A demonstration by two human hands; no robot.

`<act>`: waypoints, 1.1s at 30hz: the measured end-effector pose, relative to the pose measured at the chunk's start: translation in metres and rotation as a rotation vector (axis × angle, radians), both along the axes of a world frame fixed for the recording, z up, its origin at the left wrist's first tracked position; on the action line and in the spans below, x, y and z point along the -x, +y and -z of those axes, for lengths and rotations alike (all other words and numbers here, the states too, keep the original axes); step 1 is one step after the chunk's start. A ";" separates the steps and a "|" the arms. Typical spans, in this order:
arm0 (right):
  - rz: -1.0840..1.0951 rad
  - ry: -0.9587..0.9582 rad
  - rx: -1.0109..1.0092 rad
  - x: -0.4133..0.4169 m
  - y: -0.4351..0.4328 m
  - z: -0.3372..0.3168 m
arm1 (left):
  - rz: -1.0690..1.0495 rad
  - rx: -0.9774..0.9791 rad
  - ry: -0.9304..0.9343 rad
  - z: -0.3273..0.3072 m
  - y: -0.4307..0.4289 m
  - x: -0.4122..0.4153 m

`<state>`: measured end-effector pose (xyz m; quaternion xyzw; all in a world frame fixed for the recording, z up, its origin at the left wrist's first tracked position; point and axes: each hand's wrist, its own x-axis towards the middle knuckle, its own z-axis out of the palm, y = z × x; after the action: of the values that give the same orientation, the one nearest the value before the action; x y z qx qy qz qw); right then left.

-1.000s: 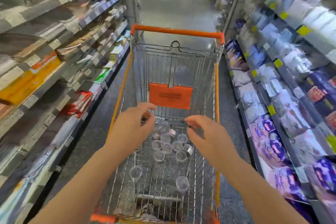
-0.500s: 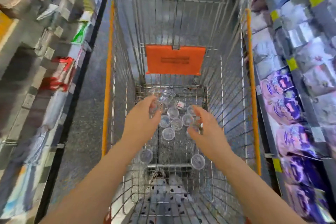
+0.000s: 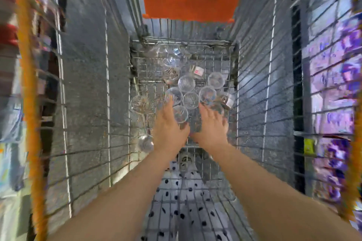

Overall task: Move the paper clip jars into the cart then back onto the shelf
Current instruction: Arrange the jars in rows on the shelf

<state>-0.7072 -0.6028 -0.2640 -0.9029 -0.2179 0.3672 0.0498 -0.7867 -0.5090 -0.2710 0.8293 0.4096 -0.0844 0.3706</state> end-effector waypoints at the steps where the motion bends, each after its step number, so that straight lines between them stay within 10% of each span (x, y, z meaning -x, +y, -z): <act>1: -0.026 -0.020 0.009 -0.004 0.004 0.010 | 0.004 -0.004 0.000 0.009 0.001 -0.001; 16: -0.422 -0.258 -0.031 -0.031 0.030 0.074 | 0.212 0.031 -0.070 0.080 0.011 -0.010; 33: -0.134 -0.202 -0.198 -0.033 0.028 -0.024 | 0.030 0.036 -0.088 -0.027 0.024 -0.007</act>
<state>-0.6740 -0.5746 -0.2398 -0.9094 -0.3166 0.2535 0.0919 -0.7795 -0.4848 -0.2437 0.8314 0.3789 -0.0606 0.4020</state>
